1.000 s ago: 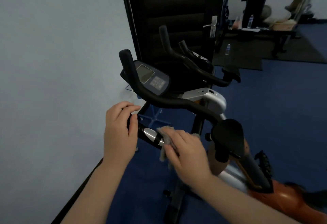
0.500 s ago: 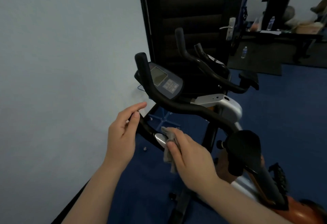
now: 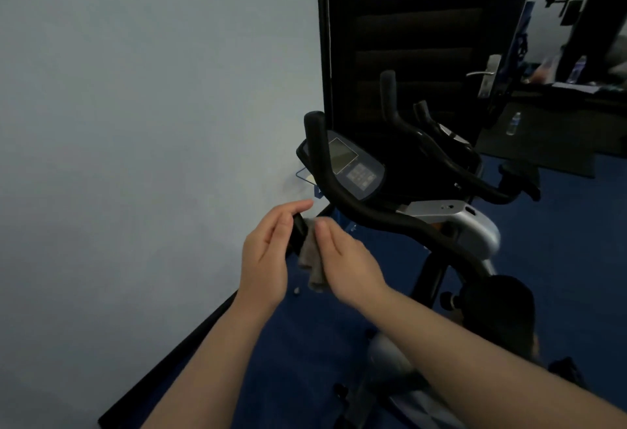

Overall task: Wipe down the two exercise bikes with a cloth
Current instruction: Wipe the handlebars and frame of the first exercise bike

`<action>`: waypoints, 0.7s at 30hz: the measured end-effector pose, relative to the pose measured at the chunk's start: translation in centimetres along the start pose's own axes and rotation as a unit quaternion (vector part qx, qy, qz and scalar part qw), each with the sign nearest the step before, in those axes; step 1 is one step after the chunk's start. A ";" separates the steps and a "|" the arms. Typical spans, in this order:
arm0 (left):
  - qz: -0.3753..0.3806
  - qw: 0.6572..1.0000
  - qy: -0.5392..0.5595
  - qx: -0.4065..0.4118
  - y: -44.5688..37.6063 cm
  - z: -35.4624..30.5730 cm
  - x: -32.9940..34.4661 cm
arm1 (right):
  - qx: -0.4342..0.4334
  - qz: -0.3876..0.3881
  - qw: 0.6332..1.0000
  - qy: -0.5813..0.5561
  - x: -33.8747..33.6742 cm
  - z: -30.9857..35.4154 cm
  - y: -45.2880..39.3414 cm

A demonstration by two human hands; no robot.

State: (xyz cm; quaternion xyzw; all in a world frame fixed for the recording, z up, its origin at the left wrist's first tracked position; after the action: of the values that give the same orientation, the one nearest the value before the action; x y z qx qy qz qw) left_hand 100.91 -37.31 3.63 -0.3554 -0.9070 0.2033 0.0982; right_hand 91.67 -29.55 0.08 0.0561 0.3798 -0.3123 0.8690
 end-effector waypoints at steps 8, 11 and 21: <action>-0.003 1.000 -0.002 0.011 -0.1 0.3 -0.1 | -0.025 0.055 0.998 0.011 -0.1 -0.8 0.4; -0.028 0.999 -0.007 0.022 0.0 0.3 -0.1 | 0.065 0.043 0.995 -0.062 0.4 -0.1 -1.2; -0.025 0.970 -0.213 0.118 1.8 -0.2 1.9 | -0.064 -0.086 0.980 0.169 -2.5 -3.9 7.7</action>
State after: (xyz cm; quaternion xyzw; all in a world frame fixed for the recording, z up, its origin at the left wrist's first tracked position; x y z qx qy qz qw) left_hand 100.70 -34.76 3.07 -0.2669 -0.8852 0.3775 -0.0511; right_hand 92.43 -20.83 -1.96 0.0196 0.5437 -0.3466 0.7641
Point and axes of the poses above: each hand's wrist, its own y-axis away from the middle knuckle, its own x-axis out of the palm, z = x × y, the point moved 7 cm from there along -y, towards the middle knuckle, and after that the axes turned 9 degrees about y, right-handed, at the moved point
